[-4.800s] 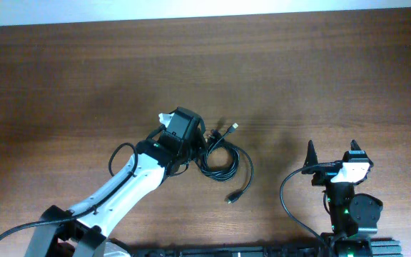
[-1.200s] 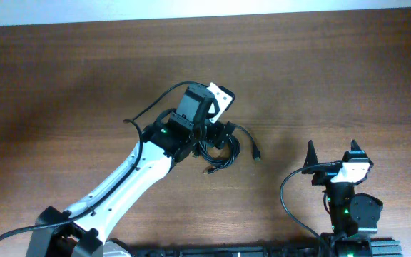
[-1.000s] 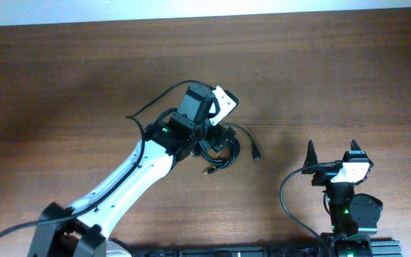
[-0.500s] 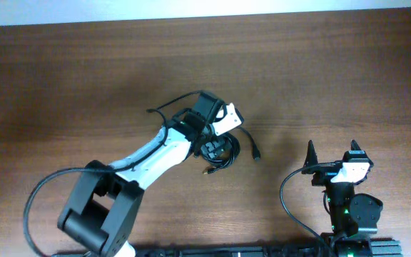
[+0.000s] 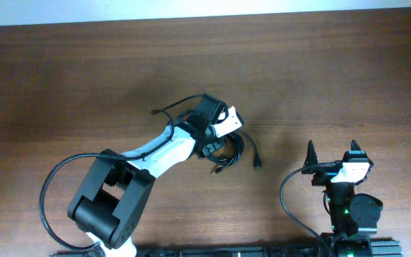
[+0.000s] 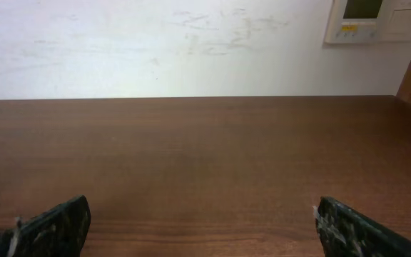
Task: Untangle cables
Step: 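Lift the gripped cable bundle up with the left gripper, then open the right gripper and move it toward the held bundle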
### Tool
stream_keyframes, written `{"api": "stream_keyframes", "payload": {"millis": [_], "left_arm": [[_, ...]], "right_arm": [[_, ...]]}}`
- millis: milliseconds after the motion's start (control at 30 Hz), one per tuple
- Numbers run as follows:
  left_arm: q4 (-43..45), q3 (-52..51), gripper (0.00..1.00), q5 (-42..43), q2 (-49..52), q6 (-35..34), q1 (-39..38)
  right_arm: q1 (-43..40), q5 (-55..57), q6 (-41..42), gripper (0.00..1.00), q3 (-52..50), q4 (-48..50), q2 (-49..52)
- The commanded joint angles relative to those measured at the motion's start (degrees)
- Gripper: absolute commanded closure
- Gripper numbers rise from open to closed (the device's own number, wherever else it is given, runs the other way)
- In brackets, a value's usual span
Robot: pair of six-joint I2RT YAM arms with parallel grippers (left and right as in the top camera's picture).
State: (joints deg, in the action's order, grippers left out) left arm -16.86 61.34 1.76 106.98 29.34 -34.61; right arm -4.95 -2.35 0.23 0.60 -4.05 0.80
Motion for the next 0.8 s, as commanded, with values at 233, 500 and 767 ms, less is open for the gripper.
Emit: {"api": "stream_keyframes", "payload": {"millis": [233,500,767], "left_arm": [[0.2,1.9,1.0,-12.3,-13.2,-18.0,-0.1],[-11.9,1.9,1.0,-18.6,-23.3,-59.2,2.9],[-19.0,1.9,1.0,-18.5,-23.3,-80.9,3.8]], "right_arm": [[-0.3,0.9,0.5,0.01,-0.3,-0.4,-0.5],[-0.3,1.0,0.5,0.01,-0.3,-0.4,-0.5],[-0.3,3.2,0.5,0.01,-0.3,-0.5,-0.5]]}}
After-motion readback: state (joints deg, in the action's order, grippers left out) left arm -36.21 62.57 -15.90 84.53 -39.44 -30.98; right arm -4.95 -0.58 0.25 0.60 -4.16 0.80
